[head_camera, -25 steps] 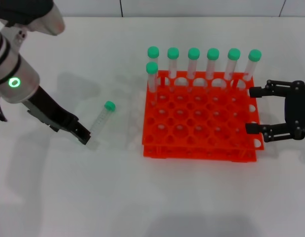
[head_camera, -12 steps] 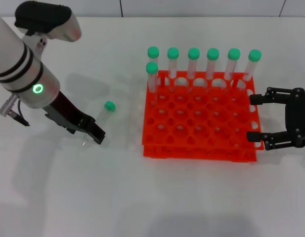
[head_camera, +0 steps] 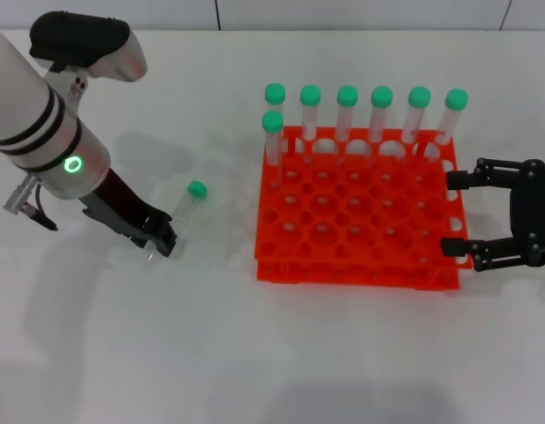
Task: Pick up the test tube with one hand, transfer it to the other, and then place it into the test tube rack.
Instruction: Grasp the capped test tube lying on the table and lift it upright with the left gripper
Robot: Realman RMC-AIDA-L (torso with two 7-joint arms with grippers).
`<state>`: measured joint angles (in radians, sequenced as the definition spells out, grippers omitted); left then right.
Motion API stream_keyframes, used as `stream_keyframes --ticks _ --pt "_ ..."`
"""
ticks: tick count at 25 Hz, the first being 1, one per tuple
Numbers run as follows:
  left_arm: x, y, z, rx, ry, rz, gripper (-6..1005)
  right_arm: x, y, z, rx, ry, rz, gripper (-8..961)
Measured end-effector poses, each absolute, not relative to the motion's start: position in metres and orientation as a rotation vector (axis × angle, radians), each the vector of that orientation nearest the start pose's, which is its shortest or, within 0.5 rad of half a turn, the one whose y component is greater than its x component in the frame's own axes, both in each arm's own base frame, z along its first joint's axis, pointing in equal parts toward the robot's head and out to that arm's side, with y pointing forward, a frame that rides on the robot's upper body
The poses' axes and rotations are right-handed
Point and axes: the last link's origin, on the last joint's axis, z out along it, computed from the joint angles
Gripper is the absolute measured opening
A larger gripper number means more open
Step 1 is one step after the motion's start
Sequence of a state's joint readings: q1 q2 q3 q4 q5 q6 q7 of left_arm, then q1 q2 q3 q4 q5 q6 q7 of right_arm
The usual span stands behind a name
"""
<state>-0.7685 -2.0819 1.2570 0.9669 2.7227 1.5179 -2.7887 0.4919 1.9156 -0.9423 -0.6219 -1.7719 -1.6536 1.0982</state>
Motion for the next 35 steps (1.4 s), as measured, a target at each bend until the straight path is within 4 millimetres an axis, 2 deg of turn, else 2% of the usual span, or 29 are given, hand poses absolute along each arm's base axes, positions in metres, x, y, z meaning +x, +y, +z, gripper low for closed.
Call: stream_keyframes --ticks 11,21,27,30,35 --pt "-0.218 0.372 -0.024 -2.334 -1.43 0.652 325 0.268 0.323 0.038 -2.835 0.119 0.656 851" --pt "-0.218 0.375 -0.026 -2.316 -1.405 0.659 318 0.27 0.322 0.038 -2.829 0.127 0.652 850" --pt "-0.216 0.376 -0.029 -2.322 -1.376 0.666 273 0.271 0.322 0.038 -2.824 0.126 0.646 850" --pt "-0.211 0.378 -0.028 -2.328 -1.361 0.653 194 0.272 0.322 0.039 -2.821 0.127 0.643 850" --pt "-0.195 0.386 -0.017 -2.342 -1.276 0.566 193 0.273 0.321 0.04 -2.821 0.127 0.645 849"
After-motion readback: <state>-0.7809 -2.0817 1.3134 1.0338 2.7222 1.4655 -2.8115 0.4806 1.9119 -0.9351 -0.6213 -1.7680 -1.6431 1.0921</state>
